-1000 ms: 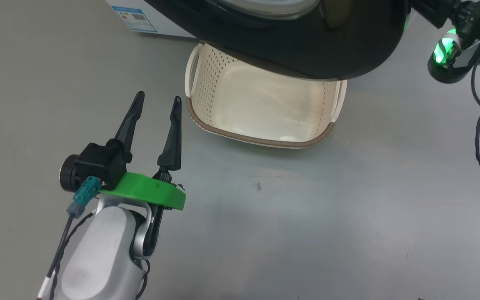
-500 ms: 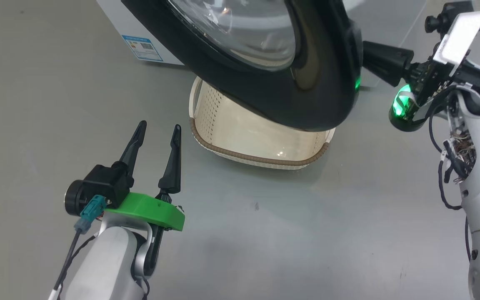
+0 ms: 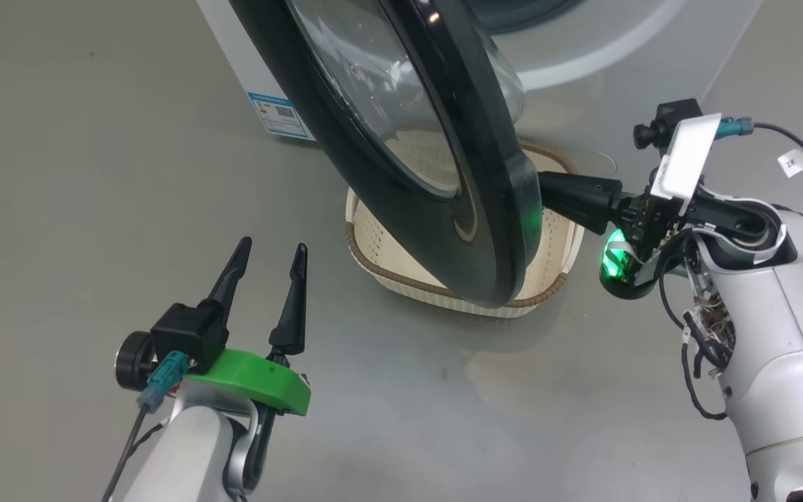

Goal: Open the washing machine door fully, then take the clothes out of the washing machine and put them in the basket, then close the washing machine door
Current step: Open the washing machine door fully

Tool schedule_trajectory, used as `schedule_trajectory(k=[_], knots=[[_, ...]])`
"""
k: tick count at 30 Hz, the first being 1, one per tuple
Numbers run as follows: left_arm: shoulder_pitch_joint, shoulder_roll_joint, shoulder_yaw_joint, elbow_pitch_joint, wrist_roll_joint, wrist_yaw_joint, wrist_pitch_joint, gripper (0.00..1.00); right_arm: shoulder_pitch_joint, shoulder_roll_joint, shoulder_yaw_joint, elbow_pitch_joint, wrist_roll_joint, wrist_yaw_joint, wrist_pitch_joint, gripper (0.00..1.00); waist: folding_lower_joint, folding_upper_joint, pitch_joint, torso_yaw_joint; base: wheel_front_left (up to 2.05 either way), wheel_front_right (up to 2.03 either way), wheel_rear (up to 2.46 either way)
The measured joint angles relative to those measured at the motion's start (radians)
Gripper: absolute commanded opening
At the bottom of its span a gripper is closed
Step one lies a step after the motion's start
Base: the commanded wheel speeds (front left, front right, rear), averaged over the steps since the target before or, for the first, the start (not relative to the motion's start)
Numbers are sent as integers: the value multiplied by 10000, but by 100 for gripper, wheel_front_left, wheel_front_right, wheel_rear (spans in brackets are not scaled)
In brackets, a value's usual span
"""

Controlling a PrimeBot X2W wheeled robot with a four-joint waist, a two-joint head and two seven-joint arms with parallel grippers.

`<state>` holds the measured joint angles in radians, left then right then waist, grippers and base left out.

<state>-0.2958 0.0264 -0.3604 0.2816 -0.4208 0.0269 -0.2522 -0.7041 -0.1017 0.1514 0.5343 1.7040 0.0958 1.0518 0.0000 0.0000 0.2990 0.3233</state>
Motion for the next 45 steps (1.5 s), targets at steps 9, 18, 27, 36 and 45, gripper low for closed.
schedule_trajectory(k=[9,18,27,36,45], knots=[[221,2,-31,40,0,-58,0,100,690,90,290,-176,10,79,-13,0,0,0,-401,567,0,0,0],[427,6,-40,38,0,-58,0,100,1129,203,608,-410,12,86,-113,0,0,0,-669,1225,0,0,0],[555,10,25,40,0,-58,0,100,1553,311,1024,-523,54,88,-305,0,0,0,-887,1759,0,0,0],[746,15,151,29,0,-56,0,100,1810,347,1494,-598,217,90,-606,0,0,0,-1069,1959,0,0,0],[754,17,278,-8,19,-54,0,100,2011,378,1478,-775,788,107,-1354,0,0,0,-1105,1919,0,0,0]])
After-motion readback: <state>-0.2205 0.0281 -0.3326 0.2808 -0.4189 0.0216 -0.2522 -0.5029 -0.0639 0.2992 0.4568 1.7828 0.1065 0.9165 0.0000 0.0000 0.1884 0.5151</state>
